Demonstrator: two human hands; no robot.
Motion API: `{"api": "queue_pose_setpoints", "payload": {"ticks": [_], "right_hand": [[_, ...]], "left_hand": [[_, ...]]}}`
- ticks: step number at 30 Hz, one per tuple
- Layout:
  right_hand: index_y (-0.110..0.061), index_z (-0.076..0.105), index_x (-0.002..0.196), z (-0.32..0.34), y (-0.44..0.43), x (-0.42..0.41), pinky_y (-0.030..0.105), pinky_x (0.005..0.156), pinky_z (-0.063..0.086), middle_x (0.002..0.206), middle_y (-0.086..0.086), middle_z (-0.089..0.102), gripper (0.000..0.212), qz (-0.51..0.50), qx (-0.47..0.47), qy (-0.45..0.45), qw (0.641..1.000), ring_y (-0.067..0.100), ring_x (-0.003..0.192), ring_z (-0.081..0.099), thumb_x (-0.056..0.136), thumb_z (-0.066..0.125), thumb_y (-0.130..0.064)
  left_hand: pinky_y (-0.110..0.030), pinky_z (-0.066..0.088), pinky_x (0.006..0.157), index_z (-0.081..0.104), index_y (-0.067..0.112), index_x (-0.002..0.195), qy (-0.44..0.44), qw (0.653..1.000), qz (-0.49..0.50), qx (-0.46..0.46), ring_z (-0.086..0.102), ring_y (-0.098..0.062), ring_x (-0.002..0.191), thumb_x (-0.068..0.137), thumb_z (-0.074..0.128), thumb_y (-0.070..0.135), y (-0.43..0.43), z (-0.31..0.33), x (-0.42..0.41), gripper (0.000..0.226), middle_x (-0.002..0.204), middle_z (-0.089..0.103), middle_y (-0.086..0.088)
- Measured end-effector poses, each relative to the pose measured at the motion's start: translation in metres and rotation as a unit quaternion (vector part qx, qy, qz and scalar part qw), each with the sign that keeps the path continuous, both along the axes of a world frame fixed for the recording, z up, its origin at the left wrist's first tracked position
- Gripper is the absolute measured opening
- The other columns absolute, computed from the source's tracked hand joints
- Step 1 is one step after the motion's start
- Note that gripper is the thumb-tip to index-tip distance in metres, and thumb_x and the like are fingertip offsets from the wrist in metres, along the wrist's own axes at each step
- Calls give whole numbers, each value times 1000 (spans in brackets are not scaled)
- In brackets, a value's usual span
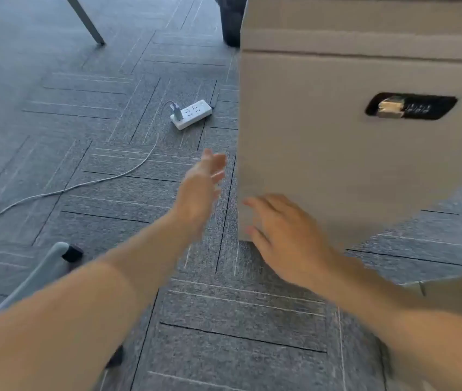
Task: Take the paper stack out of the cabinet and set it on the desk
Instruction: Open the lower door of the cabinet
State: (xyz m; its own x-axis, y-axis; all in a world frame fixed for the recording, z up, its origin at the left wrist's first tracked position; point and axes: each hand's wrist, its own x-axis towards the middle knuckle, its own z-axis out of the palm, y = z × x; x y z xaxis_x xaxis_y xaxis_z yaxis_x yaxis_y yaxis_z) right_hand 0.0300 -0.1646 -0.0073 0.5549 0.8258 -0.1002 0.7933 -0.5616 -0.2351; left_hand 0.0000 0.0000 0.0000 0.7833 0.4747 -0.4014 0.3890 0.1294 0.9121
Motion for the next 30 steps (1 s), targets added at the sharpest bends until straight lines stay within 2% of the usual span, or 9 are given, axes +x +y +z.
{"api": "queue_pose_setpoints", "payload": {"ticks": [4,6,10,15,17,20,23,27,30], "right_hand": [[1,49,142,-14,43,27,45,118,25,139,17,58,56,155,-144,-310,927,37,136,45,90,34,-13],[2,41,147,-13,59,25,48,122,6,151,20,46,55,188,-211,-398,873,40,146,29,98,26,-18],[-7,38,151,0,73,19,54,116,-15,162,19,26,59,208,-355,-434,801,42,151,8,102,34,-40],[-5,42,148,10,71,-3,56,118,-4,159,26,27,54,237,-350,-414,806,50,148,11,102,36,-32],[-5,49,143,18,59,-20,55,116,6,154,25,37,48,242,-343,-388,820,49,143,23,101,39,-28],[-11,60,128,35,35,-44,45,95,26,130,14,57,35,242,-298,-285,878,35,120,44,100,43,-23],[-14,65,121,56,15,-57,38,80,27,121,10,63,32,188,-195,-121,955,31,114,52,100,41,-16],[-7,73,89,64,-21,-68,37,71,40,91,13,72,30,171,-115,-28,978,30,91,65,89,43,-4],[-2,61,65,57,-53,-70,41,68,48,71,11,64,16,205,-164,67,962,32,85,63,81,60,0]], "left_hand": [[-46,36,120,63,20,138,-25,1000,-15,-3,59,-16,133,107,20,51,14,-6,26,61,140,68,4],[-47,36,121,70,22,129,-40,999,-36,-7,63,-14,129,106,22,54,18,-8,33,62,131,74,7],[-47,22,127,79,31,106,-63,996,-60,1,67,-5,123,106,23,52,20,-2,41,60,122,78,13],[-45,37,120,78,31,100,-64,997,-43,-10,67,-11,121,107,29,48,8,7,41,52,123,77,10],[-43,37,119,72,31,116,-52,998,-46,2,63,-11,127,107,29,46,2,9,39,46,133,73,9],[-43,40,116,61,27,141,-47,998,-43,18,61,-11,130,107,29,42,-1,6,34,49,141,68,8],[-41,41,113,61,35,139,-47,998,-40,18,58,-7,132,107,27,44,-5,0,27,47,141,66,15],[-42,38,117,57,33,144,-37,999,-37,1,55,-8,136,107,26,48,-10,-6,17,51,147,61,15],[-37,39,114,50,32,151,-28,999,-33,4,54,-6,136,107,28,46,-16,-4,14,51,150,58,15]]}}
